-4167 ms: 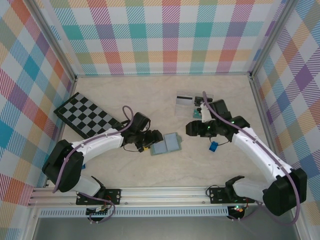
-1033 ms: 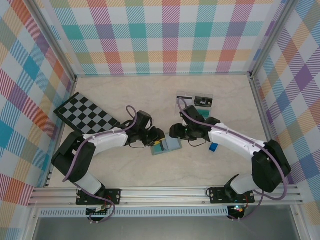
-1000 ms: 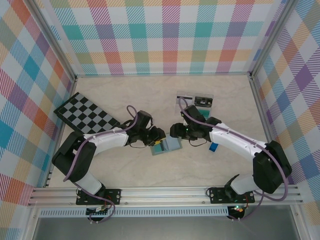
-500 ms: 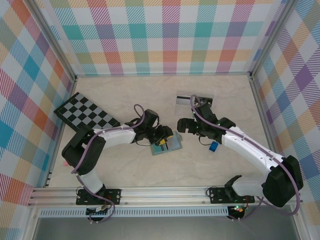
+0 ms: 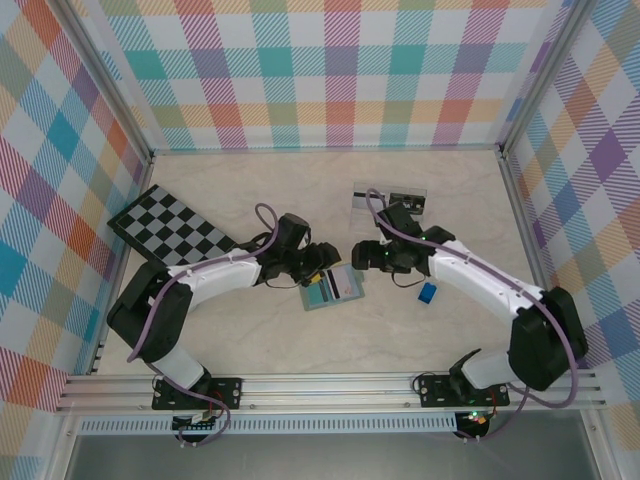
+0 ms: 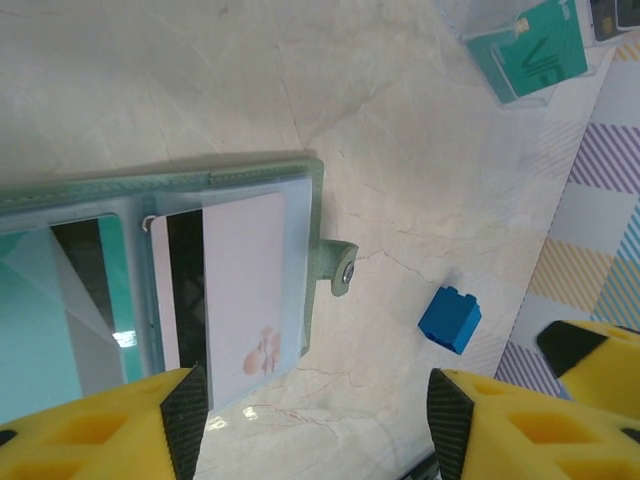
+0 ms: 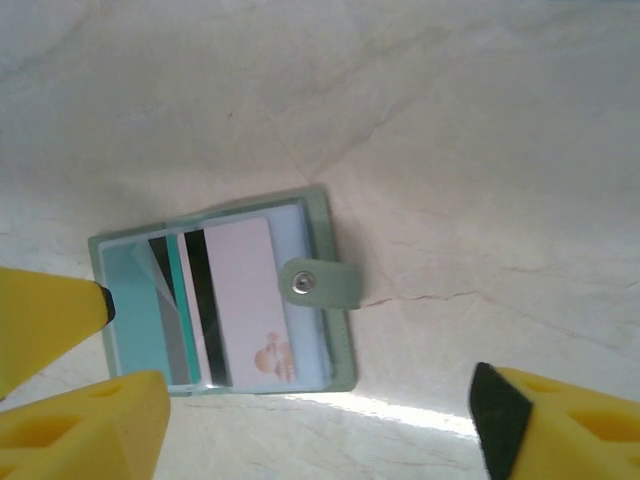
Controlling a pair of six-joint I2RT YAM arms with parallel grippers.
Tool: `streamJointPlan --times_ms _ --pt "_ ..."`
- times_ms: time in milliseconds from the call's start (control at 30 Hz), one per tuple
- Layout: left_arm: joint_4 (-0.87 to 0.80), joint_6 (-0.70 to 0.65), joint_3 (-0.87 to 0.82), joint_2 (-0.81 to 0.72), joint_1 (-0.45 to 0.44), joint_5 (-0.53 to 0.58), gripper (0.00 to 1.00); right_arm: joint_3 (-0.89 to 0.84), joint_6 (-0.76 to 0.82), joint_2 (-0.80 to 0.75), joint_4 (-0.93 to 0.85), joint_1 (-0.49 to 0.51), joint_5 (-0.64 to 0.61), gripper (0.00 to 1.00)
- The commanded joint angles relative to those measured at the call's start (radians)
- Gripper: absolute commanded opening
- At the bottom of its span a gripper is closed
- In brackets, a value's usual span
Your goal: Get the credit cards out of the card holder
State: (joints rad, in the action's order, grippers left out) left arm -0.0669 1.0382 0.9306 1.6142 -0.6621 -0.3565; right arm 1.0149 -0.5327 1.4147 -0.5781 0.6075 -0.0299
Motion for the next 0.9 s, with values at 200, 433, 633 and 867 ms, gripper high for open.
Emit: streamJointPlan --times_ms 200,433,633,867 --pt "-0.03 -0.015 -0.055 0.009 0.016 -0.008 0.45 0.049 -0.044 0.15 0.005 0.025 0.191 0.38" --pt "0.018 -0.008 -0.054 0.06 0.016 -0.056 0.34 0.092 -0.046 0.262 -0.016 0.079 0.147 0.17" --pt "0.031 -0.01 -0.047 0.084 0.016 -0.074 0.32 0.124 -0.068 0.327 -0.04 0.084 0.084 0.12" --pt "0.061 -0.011 -0.045 0.114 0.015 -0.103 0.32 0.124 -0.094 0.366 -0.017 0.083 0.11 0.15"
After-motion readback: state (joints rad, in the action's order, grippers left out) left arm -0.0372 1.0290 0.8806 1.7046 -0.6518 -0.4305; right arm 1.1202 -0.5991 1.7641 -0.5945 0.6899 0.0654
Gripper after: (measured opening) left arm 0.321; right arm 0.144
